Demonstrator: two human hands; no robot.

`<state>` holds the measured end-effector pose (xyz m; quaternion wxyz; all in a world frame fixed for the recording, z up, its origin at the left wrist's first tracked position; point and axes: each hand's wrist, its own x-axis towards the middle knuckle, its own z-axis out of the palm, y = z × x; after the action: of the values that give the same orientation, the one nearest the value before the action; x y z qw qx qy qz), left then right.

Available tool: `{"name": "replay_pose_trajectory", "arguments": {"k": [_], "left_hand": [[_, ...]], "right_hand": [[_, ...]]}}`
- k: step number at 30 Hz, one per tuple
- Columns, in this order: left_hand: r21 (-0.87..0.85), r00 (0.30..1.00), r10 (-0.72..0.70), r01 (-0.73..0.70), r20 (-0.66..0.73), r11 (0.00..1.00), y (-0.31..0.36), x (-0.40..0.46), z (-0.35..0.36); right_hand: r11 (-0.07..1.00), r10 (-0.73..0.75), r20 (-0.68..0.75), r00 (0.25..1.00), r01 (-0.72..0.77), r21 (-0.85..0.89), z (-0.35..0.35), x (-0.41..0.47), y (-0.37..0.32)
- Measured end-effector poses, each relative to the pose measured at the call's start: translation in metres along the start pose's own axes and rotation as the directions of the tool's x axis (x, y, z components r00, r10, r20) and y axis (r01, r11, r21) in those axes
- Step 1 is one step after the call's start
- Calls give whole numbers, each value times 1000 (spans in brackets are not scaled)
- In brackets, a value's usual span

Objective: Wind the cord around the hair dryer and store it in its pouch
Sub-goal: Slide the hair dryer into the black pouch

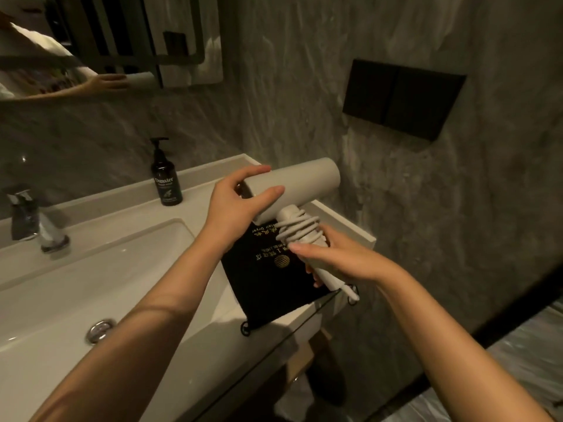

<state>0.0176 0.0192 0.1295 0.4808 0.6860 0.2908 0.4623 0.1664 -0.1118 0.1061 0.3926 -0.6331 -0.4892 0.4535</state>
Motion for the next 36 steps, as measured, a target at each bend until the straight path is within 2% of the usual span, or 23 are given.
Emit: {"name": "replay_pose_trajectory", "arguments": {"k": [5, 7, 10, 13, 15, 17, 18, 19, 20, 22, 23, 25, 28, 29, 31, 34, 36], "left_hand": [[45, 997, 43, -40, -63, 998, -6, -7, 20], [62, 995, 61, -56, -82, 996, -12, -12, 29], [115, 990, 74, -60, -121, 992, -20, -20, 43], [161, 992, 52, -33, -116, 986, -24, -27, 48], [81, 1000, 13, -11, -20, 997, -29, -30, 43], [-134, 992, -120, 122, 25, 983, -42, -34, 34], [-157, 983, -182, 181, 5, 971, -55, -36, 30], [-58, 978, -207, 206, -11, 977, -71, -39, 26], [124, 978, -209, 205, 18, 971, -88, -45, 23], [522, 939, -264, 114, 222, 846, -118, -67, 23], [645, 909, -271, 3, 317, 764, -129, -80, 24], [729, 888, -172, -225, 426, 647, -144, -97, 27], [702, 875, -109, -297, 471, 648, -144, -93, 28], [698, 868, -149, -268, 474, 664, -140, -90, 29], [668, 851, -275, -114, 447, 735, -136, -82, 29], [484, 849, -364, 152, 383, 862, -124, -76, 27], [342, 828, -423, 303, 368, 890, -118, -70, 24]], "right_hand": [[999, 24, -197, 980, -17, 38, 5, 4, 9], [998, 37, -268, 963, -49, -38, 3, 8, 16], [965, 8, -383, 924, -108, -240, 0, 10, 26], [956, -38, -419, 907, -90, -280, 3, 6, 33], [971, -45, -430, 902, -62, -231, 2, 1, 40], [993, -33, -438, 898, -22, -120, -2, -4, 46], [998, -23, -434, 901, -1, -56, -4, -6, 48], [1000, -19, -424, 906, 24, 7, -6, -8, 52], [997, -19, -410, 912, 50, 65, -8, -10, 55], [988, -37, -381, 924, 91, 124, -12, -14, 62], [989, -48, -370, 928, 95, 112, -15, -15, 67], [994, -65, -357, 932, 91, 57, -18, -19, 73], [997, -79, -369, 926, 79, -15, -18, -23, 81], [997, -82, -370, 926, 80, -19, -17, -24, 83], [995, -90, -356, 930, 99, 8, -14, -28, 86], [991, -116, -320, 940, 132, 29, -11, -38, 88], [990, -120, -306, 944, 137, 33, -8, -45, 86]]}}
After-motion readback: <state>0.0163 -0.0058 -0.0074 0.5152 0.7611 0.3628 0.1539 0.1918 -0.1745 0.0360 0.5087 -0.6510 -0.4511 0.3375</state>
